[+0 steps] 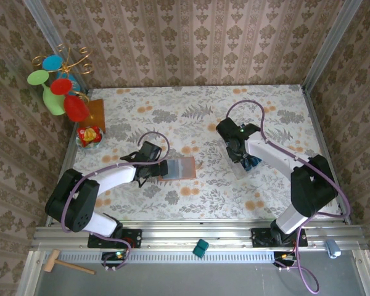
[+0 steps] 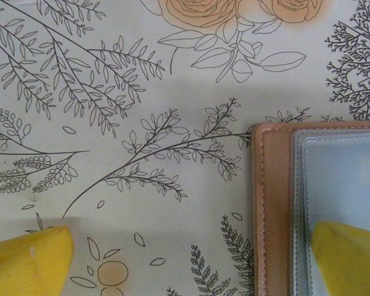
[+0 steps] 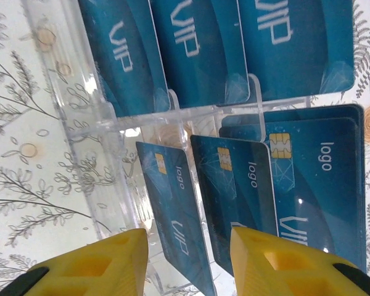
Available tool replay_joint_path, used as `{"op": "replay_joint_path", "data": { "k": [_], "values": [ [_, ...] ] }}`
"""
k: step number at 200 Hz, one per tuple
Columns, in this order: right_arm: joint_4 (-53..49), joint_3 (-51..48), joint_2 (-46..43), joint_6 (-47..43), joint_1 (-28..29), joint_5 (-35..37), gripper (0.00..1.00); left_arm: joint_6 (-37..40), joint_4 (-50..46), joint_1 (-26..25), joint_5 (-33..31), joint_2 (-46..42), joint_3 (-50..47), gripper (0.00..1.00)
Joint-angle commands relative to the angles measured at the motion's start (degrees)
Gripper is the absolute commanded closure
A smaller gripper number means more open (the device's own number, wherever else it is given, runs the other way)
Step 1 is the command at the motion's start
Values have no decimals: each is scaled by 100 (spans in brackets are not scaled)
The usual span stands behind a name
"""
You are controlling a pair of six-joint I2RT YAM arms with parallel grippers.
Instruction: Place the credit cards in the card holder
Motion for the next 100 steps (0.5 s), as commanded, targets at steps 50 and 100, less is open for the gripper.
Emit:
{"op": "replay_joint_path", "data": {
  "k": [50, 100],
  "values": [
    [-5, -268, 323, -89, -30, 164, 60, 62, -57, -27, -109, -8, 21, 0],
    [64, -314, 366, -102, -30, 7, 71, 69, -65, -27, -111, -2, 50, 0]
  ]
}}
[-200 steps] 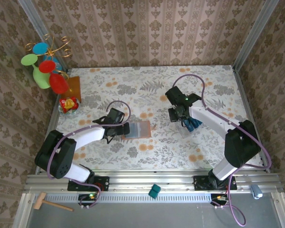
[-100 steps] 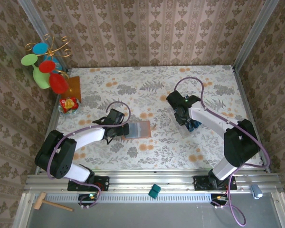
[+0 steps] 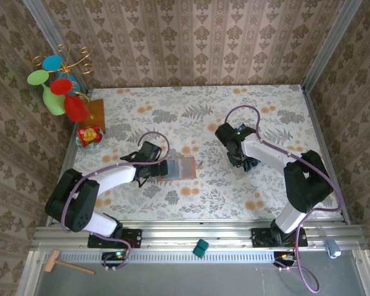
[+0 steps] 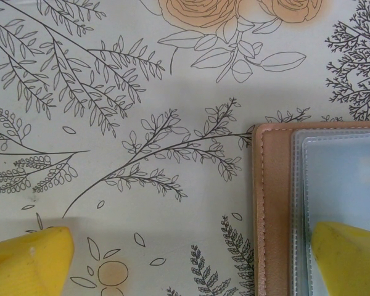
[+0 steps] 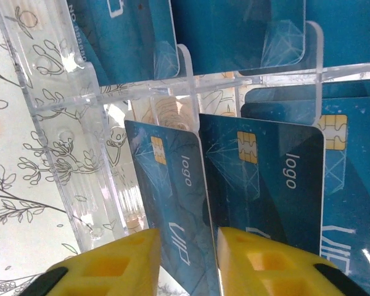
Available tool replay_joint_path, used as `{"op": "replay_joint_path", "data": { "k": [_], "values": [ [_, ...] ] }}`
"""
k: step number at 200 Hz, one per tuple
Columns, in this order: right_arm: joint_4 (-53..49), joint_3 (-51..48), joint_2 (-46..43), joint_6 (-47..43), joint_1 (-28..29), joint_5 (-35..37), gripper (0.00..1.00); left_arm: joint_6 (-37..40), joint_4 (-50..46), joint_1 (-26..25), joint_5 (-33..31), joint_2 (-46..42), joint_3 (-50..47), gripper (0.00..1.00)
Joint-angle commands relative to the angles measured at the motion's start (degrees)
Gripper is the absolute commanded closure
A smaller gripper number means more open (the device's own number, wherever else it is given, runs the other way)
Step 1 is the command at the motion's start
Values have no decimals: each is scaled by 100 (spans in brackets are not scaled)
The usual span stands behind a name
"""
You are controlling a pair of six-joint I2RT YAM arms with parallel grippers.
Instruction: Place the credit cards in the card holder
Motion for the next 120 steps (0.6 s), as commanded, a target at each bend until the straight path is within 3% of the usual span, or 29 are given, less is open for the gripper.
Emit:
{"op": "replay_joint_path", "data": {
  "k": [1, 120],
  "values": [
    [-7, -71, 104, -4, -27, -46, 71, 66, -59, -27, -112, 4, 52, 0],
    [-69, 145, 53, -210, -27, -414, 90, 87, -72, -24, -86, 19, 98, 0]
  ]
}}
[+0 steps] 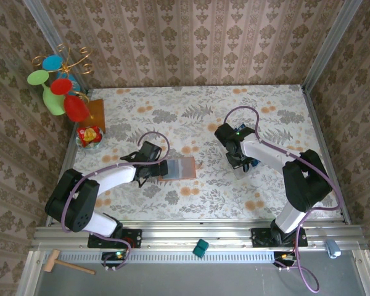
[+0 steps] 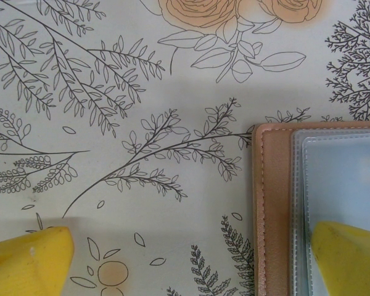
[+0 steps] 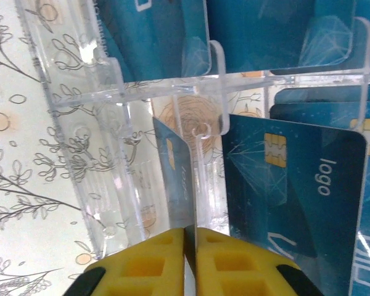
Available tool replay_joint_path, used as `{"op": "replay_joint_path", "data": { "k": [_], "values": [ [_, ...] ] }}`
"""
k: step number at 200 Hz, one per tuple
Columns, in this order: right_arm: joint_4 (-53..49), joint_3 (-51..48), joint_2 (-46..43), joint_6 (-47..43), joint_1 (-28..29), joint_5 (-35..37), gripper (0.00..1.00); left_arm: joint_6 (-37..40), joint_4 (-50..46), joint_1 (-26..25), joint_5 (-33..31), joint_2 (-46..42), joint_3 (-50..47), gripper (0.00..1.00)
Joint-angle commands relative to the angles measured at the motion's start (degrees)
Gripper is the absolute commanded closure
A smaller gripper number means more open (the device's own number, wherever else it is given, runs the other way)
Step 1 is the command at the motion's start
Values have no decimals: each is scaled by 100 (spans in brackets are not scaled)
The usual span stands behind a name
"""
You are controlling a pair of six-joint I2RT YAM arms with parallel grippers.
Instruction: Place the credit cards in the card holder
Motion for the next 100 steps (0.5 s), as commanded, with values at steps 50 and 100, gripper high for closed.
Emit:
{"op": "replay_joint_path", "data": {
  "k": [50, 100],
  "values": [
    [-397, 416, -221, -268, -12, -313, 100, 97, -98, -36, -75, 1, 115, 0],
    [-902, 1012, -629, -374, 140, -314, 100, 89, -150, -45, -59, -15, 180, 0]
  ]
}}
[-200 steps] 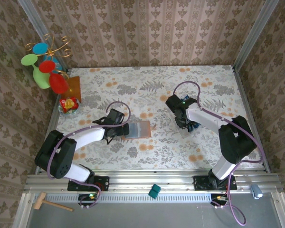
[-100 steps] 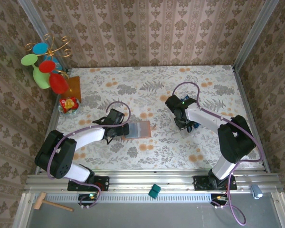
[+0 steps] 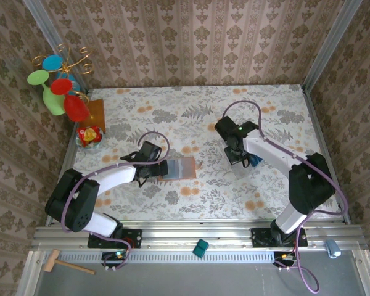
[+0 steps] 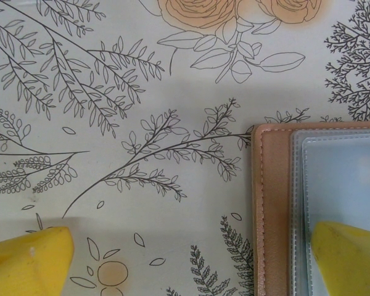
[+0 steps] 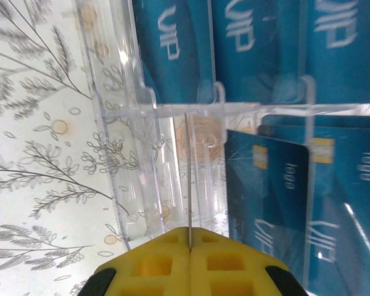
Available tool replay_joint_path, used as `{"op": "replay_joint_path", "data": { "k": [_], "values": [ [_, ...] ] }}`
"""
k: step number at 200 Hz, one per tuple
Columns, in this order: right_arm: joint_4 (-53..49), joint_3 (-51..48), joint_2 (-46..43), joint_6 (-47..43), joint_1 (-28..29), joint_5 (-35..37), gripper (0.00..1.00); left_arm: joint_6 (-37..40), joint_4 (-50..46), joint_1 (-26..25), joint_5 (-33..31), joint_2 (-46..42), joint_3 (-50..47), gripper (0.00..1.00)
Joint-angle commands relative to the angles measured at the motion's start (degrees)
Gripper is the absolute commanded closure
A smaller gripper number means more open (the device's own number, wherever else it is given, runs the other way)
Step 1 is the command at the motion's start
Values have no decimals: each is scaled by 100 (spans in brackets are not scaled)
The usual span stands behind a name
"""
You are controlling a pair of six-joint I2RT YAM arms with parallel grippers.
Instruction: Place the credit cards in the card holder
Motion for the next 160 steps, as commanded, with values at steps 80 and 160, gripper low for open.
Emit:
{"op": "replay_joint_path", "data": {
  "k": [80, 160],
  "values": [
    [1738, 44, -366, 1243, 924, -2607, 100, 288, -774, -16, -248, -552, 565, 0],
    [5160, -843, 735, 3234, 1182, -4044, 100, 80, -857, -175, -271, -726, 323, 0]
  ]
}}
